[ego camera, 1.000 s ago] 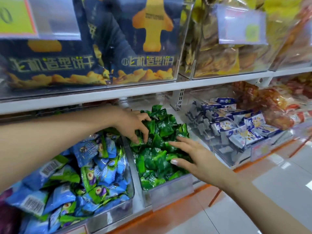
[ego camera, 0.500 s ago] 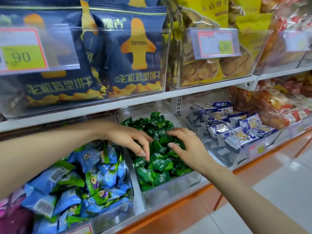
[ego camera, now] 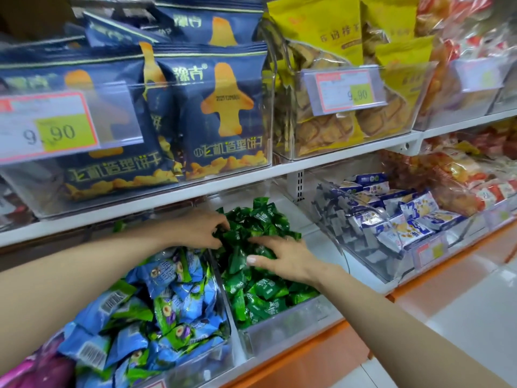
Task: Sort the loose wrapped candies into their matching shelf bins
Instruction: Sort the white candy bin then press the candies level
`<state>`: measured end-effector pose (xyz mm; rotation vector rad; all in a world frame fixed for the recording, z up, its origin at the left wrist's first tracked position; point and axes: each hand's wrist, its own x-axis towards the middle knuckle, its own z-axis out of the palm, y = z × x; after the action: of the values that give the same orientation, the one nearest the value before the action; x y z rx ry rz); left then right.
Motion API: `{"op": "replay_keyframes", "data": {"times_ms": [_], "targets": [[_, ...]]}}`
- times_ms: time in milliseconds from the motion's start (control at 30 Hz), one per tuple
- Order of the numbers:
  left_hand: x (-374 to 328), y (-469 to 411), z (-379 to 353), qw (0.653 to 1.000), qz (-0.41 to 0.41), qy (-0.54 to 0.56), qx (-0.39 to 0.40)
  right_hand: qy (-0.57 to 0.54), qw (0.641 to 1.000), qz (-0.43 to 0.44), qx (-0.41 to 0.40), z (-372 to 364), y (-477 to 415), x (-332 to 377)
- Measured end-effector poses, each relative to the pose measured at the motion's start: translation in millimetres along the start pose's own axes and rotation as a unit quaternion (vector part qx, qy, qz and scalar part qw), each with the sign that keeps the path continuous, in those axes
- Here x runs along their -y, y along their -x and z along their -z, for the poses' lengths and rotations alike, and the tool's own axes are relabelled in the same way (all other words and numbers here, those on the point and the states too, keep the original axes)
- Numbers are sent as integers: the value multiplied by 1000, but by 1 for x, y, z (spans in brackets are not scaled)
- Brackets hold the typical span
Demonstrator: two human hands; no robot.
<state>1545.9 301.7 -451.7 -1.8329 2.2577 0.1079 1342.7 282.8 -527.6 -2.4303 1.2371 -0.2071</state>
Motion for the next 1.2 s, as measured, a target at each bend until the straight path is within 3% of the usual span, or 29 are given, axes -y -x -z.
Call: {"op": "replay_keyframes", "data": {"times_ms": [167,267,600,867,1200], "targets": [[-10,-14,-4,993,-28,83,-74,-25,998,59,17,1,22,10],[-17,-35,-12,988,-57,130,-66,-19,994,106,12,3,33,12],[-21,-74,-21,999,-32,26,-17,54,992,111,24,9,55,2],[-13,-57,-14,986,-57,139,74,-57,993,100,-22,2,55,-24],[-24,-11,-6,983,-78,76,148,-220,962,32,-161,10,56,-21]]}}
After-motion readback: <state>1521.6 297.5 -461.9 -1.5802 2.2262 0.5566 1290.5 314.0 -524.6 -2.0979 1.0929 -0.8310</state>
